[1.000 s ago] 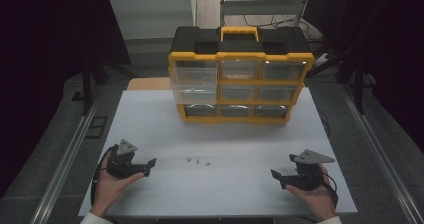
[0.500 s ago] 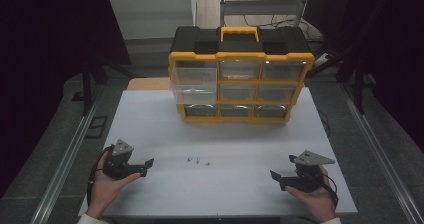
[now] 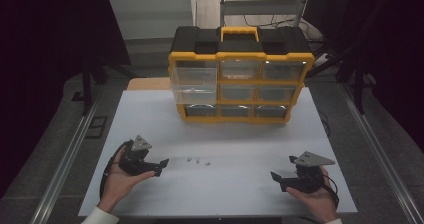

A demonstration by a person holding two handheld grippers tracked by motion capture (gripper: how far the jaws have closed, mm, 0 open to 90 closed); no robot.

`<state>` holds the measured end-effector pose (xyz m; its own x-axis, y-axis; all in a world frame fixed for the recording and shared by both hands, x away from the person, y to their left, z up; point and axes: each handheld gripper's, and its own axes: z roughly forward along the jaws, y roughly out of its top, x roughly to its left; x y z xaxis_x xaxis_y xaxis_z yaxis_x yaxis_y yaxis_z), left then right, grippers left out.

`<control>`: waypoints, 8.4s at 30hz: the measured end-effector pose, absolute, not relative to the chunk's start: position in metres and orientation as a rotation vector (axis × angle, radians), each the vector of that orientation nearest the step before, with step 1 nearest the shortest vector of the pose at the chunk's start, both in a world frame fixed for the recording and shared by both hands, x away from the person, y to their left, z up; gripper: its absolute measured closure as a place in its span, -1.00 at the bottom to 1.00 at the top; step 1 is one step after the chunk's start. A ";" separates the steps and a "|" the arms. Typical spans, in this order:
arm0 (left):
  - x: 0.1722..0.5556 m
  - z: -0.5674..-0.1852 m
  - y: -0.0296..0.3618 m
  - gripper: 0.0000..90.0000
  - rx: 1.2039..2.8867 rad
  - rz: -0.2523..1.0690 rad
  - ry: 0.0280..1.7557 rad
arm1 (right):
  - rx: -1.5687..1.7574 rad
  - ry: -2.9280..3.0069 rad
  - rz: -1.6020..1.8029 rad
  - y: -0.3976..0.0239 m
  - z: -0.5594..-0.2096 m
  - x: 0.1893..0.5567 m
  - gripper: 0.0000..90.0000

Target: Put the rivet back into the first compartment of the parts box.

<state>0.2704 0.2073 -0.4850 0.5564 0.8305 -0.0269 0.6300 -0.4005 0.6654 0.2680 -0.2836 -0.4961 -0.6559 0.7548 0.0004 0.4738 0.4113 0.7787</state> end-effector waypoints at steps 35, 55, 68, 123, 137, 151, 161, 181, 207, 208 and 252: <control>0.331 -0.513 0.123 -0.05 2.509 0.220 1.003 | 1.086 2.324 1.085 -0.284 -0.498 0.269 -0.73; 0.335 -0.513 0.123 0.84 2.537 0.081 0.963 | 1.106 2.281 1.108 -0.291 -0.492 0.269 -0.72; 0.325 -0.484 0.161 0.84 2.376 0.065 1.015 | 1.103 2.285 1.104 -0.290 -0.493 0.268 -0.72; 0.341 -0.275 0.235 0.84 2.010 0.242 1.017 | 1.125 2.299 1.082 -0.289 -0.498 0.274 -0.73; 0.369 -0.250 0.195 0.84 2.013 0.245 0.951 | 1.127 2.304 1.077 -0.289 -0.500 0.275 -0.73; 0.384 -0.258 0.176 0.02 1.994 0.268 0.919 | 1.127 2.304 1.075 -0.289 -0.501 0.274 -0.73; 0.366 -0.266 0.206 -0.70 1.974 0.312 0.924 | 1.126 2.306 1.068 -0.289 -0.501 0.274 -0.73; 0.323 -0.336 0.247 -0.68 1.993 0.277 0.971 | 1.124 2.308 1.055 -0.287 -0.502 0.275 -0.73; 0.307 -0.457 0.191 -0.64 2.190 0.144 1.043 | 1.121 2.304 1.039 -0.288 -0.502 0.274 -0.73; 0.307 -0.460 0.188 -0.63 2.200 0.140 1.041 | 1.120 2.304 1.039 -0.288 -0.502 0.274 -0.73; 0.324 -0.520 0.103 0.76 2.426 0.149 1.016 | 1.116 2.295 1.018 -0.290 -0.501 0.274 -0.73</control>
